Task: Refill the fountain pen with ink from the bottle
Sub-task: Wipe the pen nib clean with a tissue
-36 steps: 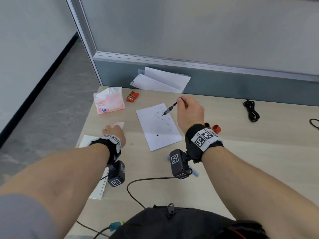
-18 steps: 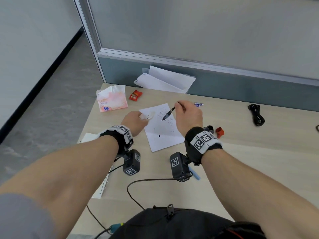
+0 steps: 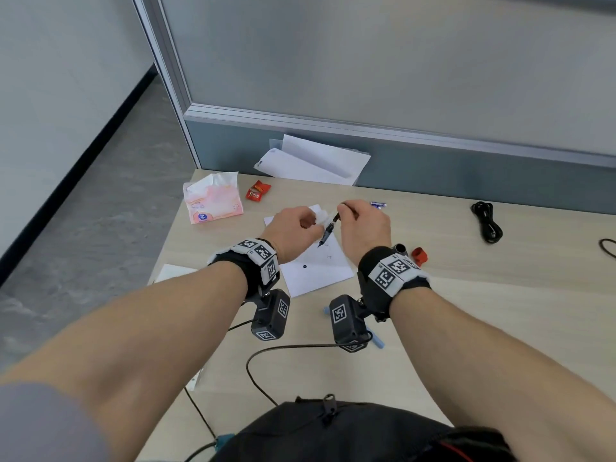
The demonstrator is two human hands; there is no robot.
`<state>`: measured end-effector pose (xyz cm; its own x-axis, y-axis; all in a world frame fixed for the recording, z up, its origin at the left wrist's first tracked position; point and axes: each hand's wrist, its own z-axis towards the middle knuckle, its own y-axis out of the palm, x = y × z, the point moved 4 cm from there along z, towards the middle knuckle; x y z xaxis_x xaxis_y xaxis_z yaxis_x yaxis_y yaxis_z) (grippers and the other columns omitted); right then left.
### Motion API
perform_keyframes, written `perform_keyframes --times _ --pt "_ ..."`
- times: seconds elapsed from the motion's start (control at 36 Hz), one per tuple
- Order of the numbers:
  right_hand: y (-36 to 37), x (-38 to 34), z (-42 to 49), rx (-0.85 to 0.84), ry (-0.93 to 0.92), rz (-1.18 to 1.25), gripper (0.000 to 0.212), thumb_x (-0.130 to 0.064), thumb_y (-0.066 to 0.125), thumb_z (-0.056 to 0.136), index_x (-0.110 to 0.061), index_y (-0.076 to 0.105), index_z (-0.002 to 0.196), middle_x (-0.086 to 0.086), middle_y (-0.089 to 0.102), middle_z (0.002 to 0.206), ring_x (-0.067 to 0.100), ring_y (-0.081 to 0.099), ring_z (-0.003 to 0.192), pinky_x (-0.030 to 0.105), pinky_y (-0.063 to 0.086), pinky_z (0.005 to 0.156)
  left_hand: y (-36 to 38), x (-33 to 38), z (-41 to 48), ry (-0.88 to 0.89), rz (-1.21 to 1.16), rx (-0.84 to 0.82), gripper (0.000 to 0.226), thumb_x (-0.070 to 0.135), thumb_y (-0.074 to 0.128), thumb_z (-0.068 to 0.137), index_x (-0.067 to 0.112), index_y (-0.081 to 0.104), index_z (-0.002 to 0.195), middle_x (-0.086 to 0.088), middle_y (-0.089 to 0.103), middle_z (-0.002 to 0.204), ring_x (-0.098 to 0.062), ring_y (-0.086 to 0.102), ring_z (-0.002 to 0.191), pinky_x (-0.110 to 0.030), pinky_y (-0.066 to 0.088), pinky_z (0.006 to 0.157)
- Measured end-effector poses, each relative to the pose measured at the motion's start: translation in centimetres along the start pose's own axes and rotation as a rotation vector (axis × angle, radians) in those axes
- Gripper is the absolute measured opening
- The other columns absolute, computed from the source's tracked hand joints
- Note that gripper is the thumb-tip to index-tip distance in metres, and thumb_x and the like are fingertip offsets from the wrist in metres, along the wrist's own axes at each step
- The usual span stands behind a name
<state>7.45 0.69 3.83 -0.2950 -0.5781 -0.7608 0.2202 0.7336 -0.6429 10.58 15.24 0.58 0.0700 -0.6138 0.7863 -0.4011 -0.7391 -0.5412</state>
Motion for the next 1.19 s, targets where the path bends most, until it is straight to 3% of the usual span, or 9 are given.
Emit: perform_keyframes --times 0.08,0.19,0.31,0.39,0.53,0.83,0.97,1.08,1.19 --pt "-0.2 -0.5 0.5 -0.002 -0.015 0.000 0.020 -0.026 0.050 0.094 -0.020 0.070 0.093 -0.003 0.069 0.090 0.016 0.057 0.085 0.024 0.041 0.080 -0.4 0.1 -0.1 -0.036 -0.139 -0.034 0.040 0.029 0.050 0.072 0.015 0.063 0.107 -0.001 0.068 0.101 -0.021 0.064 0.092 -0.039 0.052 0.088" --pt "-0.1 -0.2 0.8 -0.016 -0.003 -0.021 0.021 -0.025 0.050 0.094 -0.019 0.070 0.093 -0.002 0.069 0.091 0.017 0.058 0.087 0.023 0.039 0.080 0.0 -0.3 0.1 -0.026 -0.182 -0.065 0.036 0.003 0.050 0.076 0.013 0.059 0.109 -0.008 0.069 0.105 -0.027 0.064 0.098 -0.046 0.051 0.091" --pt "-0.2 -0.4 1.6 -0.019 0.006 -0.028 0.021 -0.025 0.050 0.094 -0.018 0.070 0.096 -0.001 0.069 0.094 0.018 0.058 0.089 0.023 0.040 0.081 0.4 -0.5 1.1 -0.020 -0.202 -0.100 0.030 -0.003 0.053 0.079 0.011 0.063 0.103 -0.002 0.070 0.098 -0.018 0.065 0.095 -0.025 0.052 0.086" --pt "-0.2 -0.6 2.0 -0.020 0.005 -0.042 0.022 -0.025 0.050 0.095 -0.017 0.070 0.097 0.000 0.069 0.094 0.016 0.056 0.087 0.022 0.038 0.080 0.4 0.1 1.3 0.021 -0.200 -0.107 0.020 0.007 0.064 0.080 0.024 0.063 0.092 0.016 0.065 0.086 0.001 0.062 0.083 -0.001 0.042 0.065" --pt "0.6 -0.6 1.4 -0.039 0.018 -0.046 0.020 -0.024 0.050 0.095 -0.018 0.070 0.096 -0.004 0.064 0.086 0.014 0.055 0.083 0.020 0.037 0.077 0.2 -0.6 0.8 0.014 -0.124 -0.108 0.015 0.035 0.071 0.076 0.043 0.061 0.084 0.028 0.061 0.088 0.014 0.054 0.083 -0.009 0.035 0.067" --pt "1.3 -1.8 -1.2 -0.069 -0.023 -0.043 0.020 -0.025 0.050 0.094 -0.020 0.070 0.094 -0.008 0.062 0.080 0.011 0.054 0.076 0.019 0.036 0.072 -1.3 -1.8 -1.0 0.041 0.048 0.021 0.017 0.034 0.065 0.084 0.022 0.073 0.093 0.019 0.060 0.084 -0.005 0.054 0.078 -0.017 0.033 0.060" --pt "-0.5 -1.7 -2.2 -0.045 -0.043 -0.086 0.022 -0.024 0.048 0.095 -0.018 0.069 0.094 0.000 0.068 0.090 0.019 0.057 0.084 0.025 0.042 0.079 -1.3 -1.8 -2.5 -0.009 0.205 0.148 0.025 0.025 0.057 0.090 0.007 0.071 0.099 -0.006 0.067 0.108 -0.024 0.059 0.099 -0.030 0.044 0.081" --pt "-3.0 -1.5 -2.6 -0.006 -0.037 -0.123 0.024 -0.023 0.046 0.096 -0.016 0.068 0.097 0.004 0.069 0.097 0.025 0.059 0.093 0.032 0.046 0.086 -0.8 -2.1 -3.6 -0.085 0.503 0.001 0.031 0.032 0.046 0.090 0.012 0.069 0.083 -0.007 0.067 0.090 -0.029 0.060 0.095 -0.037 0.050 0.078" --pt "-4.7 -1.3 -3.6 0.019 -0.032 -0.140 0.024 -0.023 0.046 0.096 -0.014 0.068 0.099 0.006 0.069 0.099 0.027 0.059 0.095 0.035 0.047 0.088 -0.1 -2.2 -5.0 -0.050 0.674 -0.130 0.056 0.066 0.042 0.082 0.018 0.052 0.054 0.002 0.055 0.060 -0.020 0.055 0.063 -0.032 0.034 0.061"
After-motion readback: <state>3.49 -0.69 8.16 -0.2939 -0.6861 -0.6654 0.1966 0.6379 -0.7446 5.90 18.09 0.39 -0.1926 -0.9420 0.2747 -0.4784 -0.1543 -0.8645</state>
